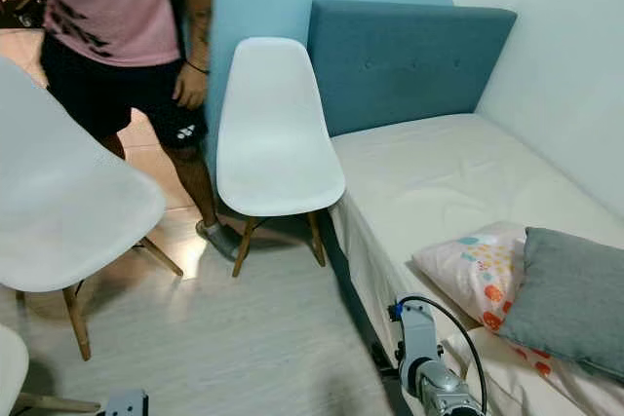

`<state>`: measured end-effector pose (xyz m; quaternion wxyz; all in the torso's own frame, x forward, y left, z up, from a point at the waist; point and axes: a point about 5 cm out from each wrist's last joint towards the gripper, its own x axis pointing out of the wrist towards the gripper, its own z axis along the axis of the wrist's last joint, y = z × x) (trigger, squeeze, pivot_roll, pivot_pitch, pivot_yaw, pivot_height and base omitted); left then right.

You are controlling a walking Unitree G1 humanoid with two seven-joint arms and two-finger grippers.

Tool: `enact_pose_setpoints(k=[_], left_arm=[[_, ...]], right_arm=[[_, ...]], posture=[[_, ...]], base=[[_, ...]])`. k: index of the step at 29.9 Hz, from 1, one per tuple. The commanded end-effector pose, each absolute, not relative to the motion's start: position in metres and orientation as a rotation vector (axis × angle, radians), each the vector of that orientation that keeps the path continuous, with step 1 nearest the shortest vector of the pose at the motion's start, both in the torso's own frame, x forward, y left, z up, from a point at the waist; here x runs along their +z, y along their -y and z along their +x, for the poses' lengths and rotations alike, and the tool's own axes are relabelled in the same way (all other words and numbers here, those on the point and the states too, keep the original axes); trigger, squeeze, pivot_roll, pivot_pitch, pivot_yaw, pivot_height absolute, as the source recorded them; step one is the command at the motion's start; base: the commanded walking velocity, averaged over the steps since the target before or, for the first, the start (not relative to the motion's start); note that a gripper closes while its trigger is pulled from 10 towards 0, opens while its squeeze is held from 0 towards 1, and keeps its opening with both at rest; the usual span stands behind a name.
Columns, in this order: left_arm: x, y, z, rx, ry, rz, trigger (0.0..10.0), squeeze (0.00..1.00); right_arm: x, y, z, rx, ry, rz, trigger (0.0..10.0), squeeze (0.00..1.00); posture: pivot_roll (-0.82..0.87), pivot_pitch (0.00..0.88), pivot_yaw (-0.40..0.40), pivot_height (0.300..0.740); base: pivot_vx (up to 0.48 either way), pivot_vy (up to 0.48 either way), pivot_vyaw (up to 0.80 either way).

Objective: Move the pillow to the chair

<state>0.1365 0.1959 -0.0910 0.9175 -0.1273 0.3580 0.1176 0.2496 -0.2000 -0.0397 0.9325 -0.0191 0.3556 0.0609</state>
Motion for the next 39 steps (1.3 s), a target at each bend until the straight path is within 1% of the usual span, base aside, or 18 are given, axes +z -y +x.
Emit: enact_pose_setpoints(k=[1,3,6,10,14,17,24,26,31,32,35,36,37,38,39], left_arm=[[-0.092,-0.191,0.135,0.237,-0.735,-0.280,10.0,0.00],[-0.092,-0.191,0.134,0.237,-0.735,-0.281,10.0,0.00],[-0.092,-0.191,0.134,0.235,-0.735,-0.280,10.0,0.00],[-0.091,-0.192,0.134,0.234,-0.710,-0.283,10.0,0.00],[-0.090,-0.194,0.134,0.250,-0.698,-0.290,10.0,0.00],[-0.090,-0.194,0.134,0.254,-0.696,-0.277,10.0,0.00],[-0.090,-0.194,0.134,0.257,-0.693,-0.265,10.0,0.00],[-0.089,-0.195,0.134,0.259,-0.683,-0.233,10.0,0.00],[-0.086,-0.198,0.134,0.278,-0.658,-0.174,10.0,0.00],[-0.086,-0.198,0.134,0.278,-0.658,-0.174,10.0,0.00],[-0.083,-0.199,0.136,0.259,-0.633,-0.106,10.0,0.00],[-0.083,-0.199,0.136,0.259,-0.633,-0.106,10.0,0.00],[-0.063,-0.211,0.171,0.252,-0.486,-0.055,10.0,0.00],[-0.028,-0.228,0.213,0.245,-0.302,-0.002,10.0,0.00],[-0.028,-0.228,0.213,0.245,-0.302,-0.002,10.0,0.00]], right_arm=[[-0.040,0.203,0.248,0.123,-0.723,-0.051,10.0,0.00],[-0.040,0.204,0.247,0.123,-0.724,-0.052,10.0,0.00],[-0.042,0.207,0.244,0.121,-0.734,-0.064,10.0,0.00],[-0.044,0.218,0.237,0.104,-0.753,-0.064,10.0,0.00],[-0.044,0.225,0.236,0.095,-0.757,-0.066,10.0,0.00],[-0.042,0.229,0.237,0.088,-0.757,-0.070,10.0,0.00],[-0.041,0.230,0.238,0.089,-0.756,-0.076,10.0,0.00],[-0.039,0.227,0.241,0.094,-0.746,-0.079,10.0,0.00],[-0.018,0.214,0.270,0.128,-0.609,-0.033,10.0,0.00],[-0.018,0.214,0.270,0.128,-0.609,-0.033,10.0,0.00],[0.013,0.206,0.304,0.156,-0.484,0.060,10.0,0.00],[0.013,0.206,0.304,0.156,-0.484,0.060,10.0,0.00],[0.022,0.202,0.313,0.167,-0.448,0.092,10.0,0.00],[0.036,0.199,0.325,0.173,-0.403,0.150,10.0,0.00],[0.036,0.199,0.325,0.173,-0.403,0.150,10.0,0.00]], posture=[[0.04,0.000,-0.127,0.740],[0.04,0.000,-0.127,0.740],[0.04,0.000,-0.125,0.740],[0.04,0.000,-0.118,0.740],[0.04,0.000,-0.113,0.740],[0.06,0.000,-0.125,0.740],[0.08,0.000,-0.132,0.740],[0.08,0.000,-0.132,0.740],[0.08,0.000,-0.131,0.740],[0.08,0.000,-0.131,0.740],[0.09,0.000,-0.127,0.740],[0.09,0.000,-0.127,0.740],[0.09,0.000,-0.127,0.740],[0.09,0.000,-0.126,0.740],[0.09,0.000,-0.126,0.740]], base=[[0.000,0.000,0.00],[0.000,0.000,0.00],[0.000,0.000,-0.62],[0.000,0.000,-0.80],[0.000,0.000,-0.80],[0.000,0.000,-0.80],[0.000,0.000,-0.80],[0.000,0.000,-0.79],[0.000,0.000,-0.79],[0.000,0.000,-0.79],[0.000,0.000,-0.79],[0.000,0.000,-0.79],[0.000,0.000,-0.78],[0.000,0.000,-0.78],[0.000,0.000,-0.78]])
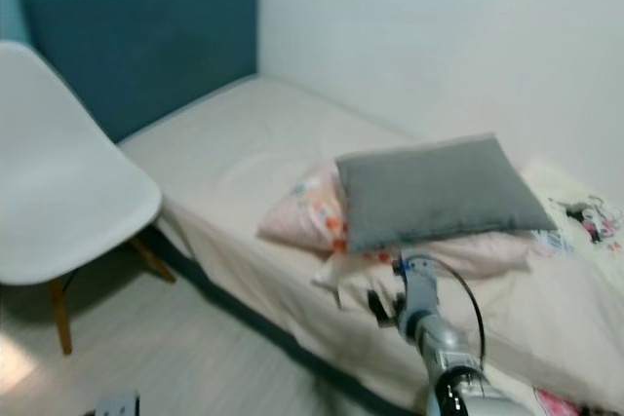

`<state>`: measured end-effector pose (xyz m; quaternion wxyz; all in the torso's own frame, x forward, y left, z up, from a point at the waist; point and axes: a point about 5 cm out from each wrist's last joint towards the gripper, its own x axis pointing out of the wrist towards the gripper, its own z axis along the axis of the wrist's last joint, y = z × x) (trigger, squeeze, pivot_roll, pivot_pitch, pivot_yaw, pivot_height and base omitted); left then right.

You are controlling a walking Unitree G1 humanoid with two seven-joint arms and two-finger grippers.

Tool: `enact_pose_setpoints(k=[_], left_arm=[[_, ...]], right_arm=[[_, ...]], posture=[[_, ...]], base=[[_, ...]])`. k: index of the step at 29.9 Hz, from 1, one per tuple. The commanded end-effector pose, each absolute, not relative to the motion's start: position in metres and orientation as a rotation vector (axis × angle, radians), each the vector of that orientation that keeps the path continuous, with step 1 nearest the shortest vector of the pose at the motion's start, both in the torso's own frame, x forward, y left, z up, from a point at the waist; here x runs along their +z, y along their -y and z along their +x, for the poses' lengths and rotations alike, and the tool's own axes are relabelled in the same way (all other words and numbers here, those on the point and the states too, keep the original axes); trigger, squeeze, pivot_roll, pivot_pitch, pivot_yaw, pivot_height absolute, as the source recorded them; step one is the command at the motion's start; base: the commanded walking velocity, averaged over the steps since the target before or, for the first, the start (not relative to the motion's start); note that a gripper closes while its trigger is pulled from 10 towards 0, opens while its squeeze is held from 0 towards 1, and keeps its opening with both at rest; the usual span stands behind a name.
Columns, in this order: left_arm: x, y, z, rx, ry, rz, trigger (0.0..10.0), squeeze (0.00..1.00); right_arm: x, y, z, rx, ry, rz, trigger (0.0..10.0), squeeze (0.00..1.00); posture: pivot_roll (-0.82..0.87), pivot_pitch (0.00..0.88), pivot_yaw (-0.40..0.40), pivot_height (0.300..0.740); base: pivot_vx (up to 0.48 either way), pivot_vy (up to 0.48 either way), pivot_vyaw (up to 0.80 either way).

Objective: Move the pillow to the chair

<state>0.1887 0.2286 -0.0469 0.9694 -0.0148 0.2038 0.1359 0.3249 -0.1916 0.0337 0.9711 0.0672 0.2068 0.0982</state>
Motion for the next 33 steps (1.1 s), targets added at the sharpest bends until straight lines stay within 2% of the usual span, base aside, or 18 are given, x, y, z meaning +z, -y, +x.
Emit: enact_pose_setpoints(k=[1,2,4,6,12,18,24,30,33], left_arm=[[0.026,-0.241,0.255,0.240,-0.068,0.061,10.0,0.00],[0.026,-0.241,0.255,0.240,-0.068,0.061,10.0,0.00],[0.042,-0.239,0.260,0.244,0.005,0.054,10.0,0.00],[0.049,-0.235,0.261,0.232,0.041,0.027,10.0,0.00],[0.060,-0.229,0.264,0.216,0.083,0.011,10.0,0.00],[0.068,-0.227,0.265,0.205,0.092,0.012,10.0,0.00],[0.079,-0.227,0.263,0.203,0.091,0.008,10.0,0.00],[0.085,-0.227,0.262,0.193,0.098,0.025,10.0,0.00],[0.088,-0.227,0.262,0.192,0.093,0.023,10.0,0.00]], right_arm=[[0.062,0.183,0.347,0.206,-0.308,0.261,10.0,0.00],[0.062,0.183,0.347,0.206,-0.308,0.261,10.0,0.00],[0.092,0.152,0.365,0.283,-0.193,0.344,10.0,0.00],[0.105,0.134,0.368,0.341,-0.128,0.375,10.0,0.00],[0.110,0.124,0.363,0.406,-0.071,0.417,10.0,0.00],[0.111,0.130,0.367,0.382,-0.076,0.458,10.0,0.00],[0.121,0.148,0.370,0.309,-0.049,0.514,10.0,0.00],[0.123,0.168,0.368,0.261,-0.034,0.523,10.0,0.00],[0.122,0.180,0.368,0.209,-0.041,0.533,10.0,0.00]], posture=[[0.09,0.000,-0.124,0.740],[0.09,0.000,-0.124,0.740],[0.09,0.000,-0.125,0.740],[0.09,0.000,-0.128,0.740],[0.09,0.000,-0.131,0.740],[0.09,0.000,-0.134,0.740],[0.09,0.000,-0.130,0.740],[0.09,0.000,-0.132,0.740],[0.08,0.000,-0.133,0.740]], base=[[0.000,0.000,0.00],[0.000,0.000,0.00],[0.000,0.000,0.00],[0.000,0.000,0.00],[0.165,0.000,0.00],[0.254,0.000,-0.65],[0.251,0.000,-0.78],[0.120,0.000,0.00],[0.000,0.000,-0.79]])
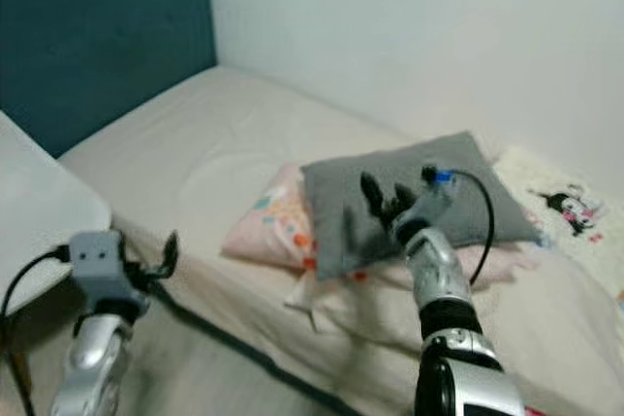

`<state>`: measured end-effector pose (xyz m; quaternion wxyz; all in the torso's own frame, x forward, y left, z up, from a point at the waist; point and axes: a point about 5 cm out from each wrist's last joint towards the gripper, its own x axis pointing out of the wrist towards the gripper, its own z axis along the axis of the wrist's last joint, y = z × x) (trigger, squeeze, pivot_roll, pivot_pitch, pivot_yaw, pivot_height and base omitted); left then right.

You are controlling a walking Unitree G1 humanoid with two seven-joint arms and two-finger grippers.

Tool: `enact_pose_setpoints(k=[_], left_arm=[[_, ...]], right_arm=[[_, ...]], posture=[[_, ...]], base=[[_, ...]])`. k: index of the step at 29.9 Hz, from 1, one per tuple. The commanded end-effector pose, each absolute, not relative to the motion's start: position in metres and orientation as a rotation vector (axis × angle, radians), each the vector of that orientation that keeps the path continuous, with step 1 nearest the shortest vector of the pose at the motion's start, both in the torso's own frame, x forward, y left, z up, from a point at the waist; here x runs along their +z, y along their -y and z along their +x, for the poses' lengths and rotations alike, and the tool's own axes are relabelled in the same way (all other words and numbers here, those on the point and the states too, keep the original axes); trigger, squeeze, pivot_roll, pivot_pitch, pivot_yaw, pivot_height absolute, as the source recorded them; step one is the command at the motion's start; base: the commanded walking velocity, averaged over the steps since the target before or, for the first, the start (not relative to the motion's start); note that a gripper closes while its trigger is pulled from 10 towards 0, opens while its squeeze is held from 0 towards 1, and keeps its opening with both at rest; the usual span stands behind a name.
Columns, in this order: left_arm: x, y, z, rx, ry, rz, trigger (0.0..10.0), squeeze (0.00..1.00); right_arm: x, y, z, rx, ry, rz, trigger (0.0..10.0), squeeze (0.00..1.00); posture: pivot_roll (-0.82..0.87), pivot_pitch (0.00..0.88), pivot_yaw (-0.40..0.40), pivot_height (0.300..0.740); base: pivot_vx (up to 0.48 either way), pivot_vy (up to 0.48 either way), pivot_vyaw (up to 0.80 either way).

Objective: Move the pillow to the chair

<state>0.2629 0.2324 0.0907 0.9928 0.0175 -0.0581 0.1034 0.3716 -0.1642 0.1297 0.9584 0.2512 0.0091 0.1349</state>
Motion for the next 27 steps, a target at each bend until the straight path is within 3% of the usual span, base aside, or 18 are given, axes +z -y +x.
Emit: enact_pose_setpoints(k=[1,4,9,15,20,27], left_arm=[[0.089,-0.226,0.262,0.191,0.089,0.023,10.0,0.00],[0.092,-0.225,0.263,0.186,0.086,0.035,10.0,0.00],[0.098,-0.223,0.263,0.180,0.093,0.076,10.0,0.00],[0.106,-0.227,0.261,0.183,0.106,0.117,10.0,0.00],[0.109,-0.230,0.263,0.191,0.108,0.130,10.0,0.00],[0.117,-0.234,0.265,0.207,0.127,0.165,10.0,0.00]], right_arm=[[0.122,0.186,0.368,0.179,-0.043,0.542,10.0,0.00],[0.122,0.194,0.367,0.142,-0.041,0.563,10.0,0.00],[0.125,0.209,0.361,0.111,-0.032,0.620,10.0,0.00],[0.123,0.245,0.352,0.007,-0.070,0.528,10.0,0.00],[0.113,0.244,0.350,-0.005,-0.120,0.531,10.0,0.00],[0.093,0.223,0.350,0.021,-0.192,0.691,10.0,0.00]], posture=[[0.08,0.000,-0.134,0.740],[0.08,0.000,-0.135,0.740],[0.07,0.000,-0.143,0.740],[0.06,0.000,-0.141,0.740],[0.05,0.000,-0.137,0.740],[0.07,0.000,-0.142,0.740]], base=[[0.000,0.000,-0.79],[0.000,0.000,-0.79],[0.000,0.000,0.00],[0.000,0.000,0.00],[0.000,0.000,0.00],[0.000,0.000,0.00]])
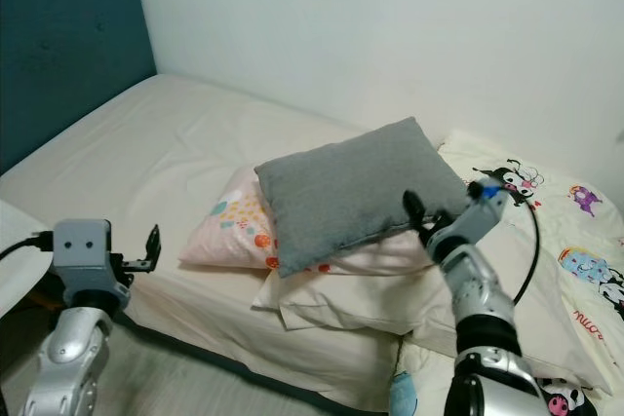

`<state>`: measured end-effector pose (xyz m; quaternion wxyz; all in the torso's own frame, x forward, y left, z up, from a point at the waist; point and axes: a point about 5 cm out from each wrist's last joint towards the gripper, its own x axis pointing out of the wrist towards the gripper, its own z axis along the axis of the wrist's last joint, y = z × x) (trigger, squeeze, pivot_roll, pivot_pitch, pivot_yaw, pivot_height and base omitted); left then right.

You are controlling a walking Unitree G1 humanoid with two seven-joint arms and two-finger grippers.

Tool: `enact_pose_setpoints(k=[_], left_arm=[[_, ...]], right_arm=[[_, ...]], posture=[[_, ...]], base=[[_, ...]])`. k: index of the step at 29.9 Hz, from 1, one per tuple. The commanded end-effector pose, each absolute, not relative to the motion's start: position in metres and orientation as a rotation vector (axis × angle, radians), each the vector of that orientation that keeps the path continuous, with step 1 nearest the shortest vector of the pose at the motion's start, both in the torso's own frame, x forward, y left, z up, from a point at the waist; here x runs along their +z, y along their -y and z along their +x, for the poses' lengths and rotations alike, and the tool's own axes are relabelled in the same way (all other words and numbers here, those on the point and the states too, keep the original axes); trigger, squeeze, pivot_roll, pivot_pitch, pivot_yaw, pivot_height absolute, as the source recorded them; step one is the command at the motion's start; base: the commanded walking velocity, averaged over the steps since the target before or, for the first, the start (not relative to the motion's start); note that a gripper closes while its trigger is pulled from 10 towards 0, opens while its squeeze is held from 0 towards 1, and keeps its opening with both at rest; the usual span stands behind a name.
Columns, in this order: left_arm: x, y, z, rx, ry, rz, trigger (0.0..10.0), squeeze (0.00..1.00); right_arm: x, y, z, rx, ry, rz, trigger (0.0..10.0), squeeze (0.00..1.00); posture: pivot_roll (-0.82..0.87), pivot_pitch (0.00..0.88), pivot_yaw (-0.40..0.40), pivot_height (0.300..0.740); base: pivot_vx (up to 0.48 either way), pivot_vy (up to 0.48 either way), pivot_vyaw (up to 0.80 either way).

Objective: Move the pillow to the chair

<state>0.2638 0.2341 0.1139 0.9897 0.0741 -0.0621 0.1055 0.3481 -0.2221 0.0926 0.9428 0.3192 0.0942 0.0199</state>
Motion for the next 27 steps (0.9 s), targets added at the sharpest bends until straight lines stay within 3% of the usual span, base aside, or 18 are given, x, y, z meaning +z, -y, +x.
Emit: enact_pose_setpoints(k=[1,12,20,27], left_arm=[[0.119,-0.234,0.265,0.208,0.131,0.169,10.0,0.00],[0.125,-0.232,0.261,0.216,0.135,0.206,10.0,0.00],[0.138,-0.239,0.234,0.248,0.130,0.295,10.0,0.00],[0.154,-0.251,0.213,0.236,0.108,0.373,10.0,0.00]], right_arm=[[0.089,0.224,0.350,-0.018,-0.203,0.722,10.0,0.00],[0.075,0.222,0.350,-0.135,-0.250,0.791,10.0,0.00],[0.086,0.211,0.362,-0.104,-0.217,0.858,10.0,0.00],[0.089,0.203,0.365,-0.077,-0.189,0.962,10.0,0.00]], posture=[[0.07,0.000,-0.144,0.740],[0.08,0.000,-0.132,0.740],[0.14,0.000,-0.129,0.740],[0.17,0.101,-0.078,0.740]], base=[[0.000,0.000,0.00],[0.000,0.000,0.00],[0.000,0.000,0.00],[0.000,0.000,0.00]])
